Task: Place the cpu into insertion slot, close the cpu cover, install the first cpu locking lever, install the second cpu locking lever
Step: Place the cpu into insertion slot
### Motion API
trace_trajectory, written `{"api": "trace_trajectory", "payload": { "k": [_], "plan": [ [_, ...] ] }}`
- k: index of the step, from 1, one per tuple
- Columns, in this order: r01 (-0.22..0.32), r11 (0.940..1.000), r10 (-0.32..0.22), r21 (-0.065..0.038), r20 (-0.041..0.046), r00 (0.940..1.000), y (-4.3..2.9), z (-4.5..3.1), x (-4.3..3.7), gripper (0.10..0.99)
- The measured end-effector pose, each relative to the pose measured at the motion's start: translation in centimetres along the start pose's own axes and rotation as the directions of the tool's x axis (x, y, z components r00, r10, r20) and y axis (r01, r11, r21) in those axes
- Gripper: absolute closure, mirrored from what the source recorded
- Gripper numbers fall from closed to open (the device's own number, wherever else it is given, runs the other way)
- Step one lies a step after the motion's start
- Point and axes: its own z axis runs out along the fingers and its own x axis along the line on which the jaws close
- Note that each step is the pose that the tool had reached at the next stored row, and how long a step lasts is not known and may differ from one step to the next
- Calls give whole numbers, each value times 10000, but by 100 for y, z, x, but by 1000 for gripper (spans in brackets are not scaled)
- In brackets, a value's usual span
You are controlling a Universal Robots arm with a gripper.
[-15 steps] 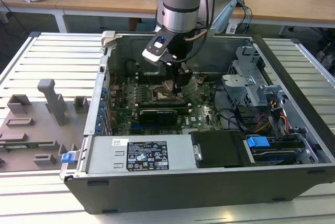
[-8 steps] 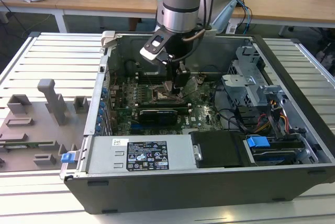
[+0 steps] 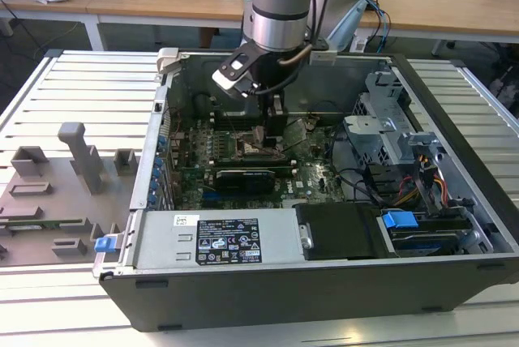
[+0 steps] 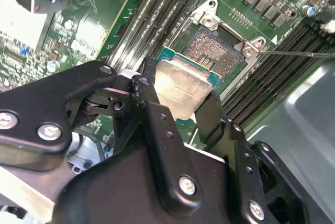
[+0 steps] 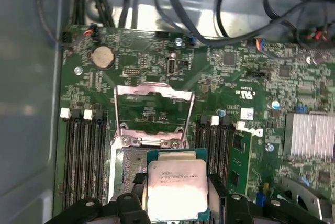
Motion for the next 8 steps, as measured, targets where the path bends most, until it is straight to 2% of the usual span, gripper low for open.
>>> {"api": "trace_trajectory", "payload": {
  "k": [4, 8],
  "plan": [
    [-367, 9993, 367, 18, 21, 9993, 1, 3, 0, 541],
    [-368, 9993, 368, 18, 19, 9993, 1, 4, 0, 541]
  ]
}}
